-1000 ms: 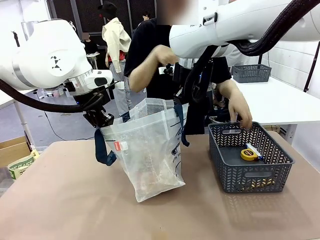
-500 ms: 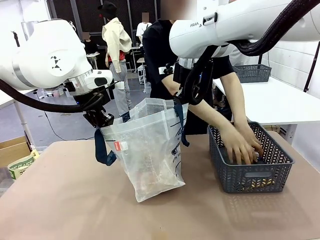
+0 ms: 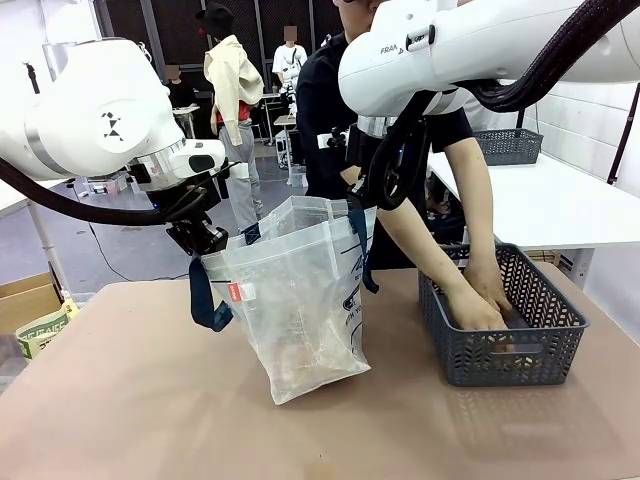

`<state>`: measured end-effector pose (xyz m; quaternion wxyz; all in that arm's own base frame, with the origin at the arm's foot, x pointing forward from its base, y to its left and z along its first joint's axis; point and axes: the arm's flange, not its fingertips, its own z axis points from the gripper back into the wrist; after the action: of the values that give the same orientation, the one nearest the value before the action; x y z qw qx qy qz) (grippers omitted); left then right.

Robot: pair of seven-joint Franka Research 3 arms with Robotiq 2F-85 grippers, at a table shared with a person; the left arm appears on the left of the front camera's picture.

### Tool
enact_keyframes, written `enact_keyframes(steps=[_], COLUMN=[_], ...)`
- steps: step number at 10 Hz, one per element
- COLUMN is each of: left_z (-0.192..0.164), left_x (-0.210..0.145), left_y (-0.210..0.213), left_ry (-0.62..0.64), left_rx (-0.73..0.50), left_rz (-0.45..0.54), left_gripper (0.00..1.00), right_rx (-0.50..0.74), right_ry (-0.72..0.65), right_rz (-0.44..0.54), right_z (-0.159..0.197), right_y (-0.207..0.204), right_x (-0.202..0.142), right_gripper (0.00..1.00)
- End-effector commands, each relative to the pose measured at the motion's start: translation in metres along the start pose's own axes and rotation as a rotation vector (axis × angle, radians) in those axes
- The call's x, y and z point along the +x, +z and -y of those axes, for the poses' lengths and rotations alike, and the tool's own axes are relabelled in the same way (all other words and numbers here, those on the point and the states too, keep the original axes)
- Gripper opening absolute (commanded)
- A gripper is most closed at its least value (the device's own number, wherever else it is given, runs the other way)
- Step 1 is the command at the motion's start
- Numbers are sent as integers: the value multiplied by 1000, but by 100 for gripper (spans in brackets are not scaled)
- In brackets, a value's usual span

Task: Transfer purchased items from the store into the shopping bag.
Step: Move the Reusable shopping bag to the right side of the table.

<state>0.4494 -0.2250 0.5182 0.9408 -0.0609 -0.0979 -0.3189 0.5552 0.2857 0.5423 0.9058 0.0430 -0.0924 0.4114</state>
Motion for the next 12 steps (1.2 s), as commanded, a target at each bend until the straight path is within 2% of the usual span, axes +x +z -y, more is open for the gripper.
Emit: enact_keyframes(steps=[1,12], left_z=[-1,-1], left_x=[-1,-1], left_y=[0,0], left_ry=[-1,-1], left_rx=[-1,-1], left_rz=[-1,-1], left_gripper=[0,0], right_rx=[-1,-1], right_ry=[-14,-14], right_rz=[0,0], right_z=[1,1], right_y=[1,1], right_x=[-1,-1], right_gripper=[0,0])
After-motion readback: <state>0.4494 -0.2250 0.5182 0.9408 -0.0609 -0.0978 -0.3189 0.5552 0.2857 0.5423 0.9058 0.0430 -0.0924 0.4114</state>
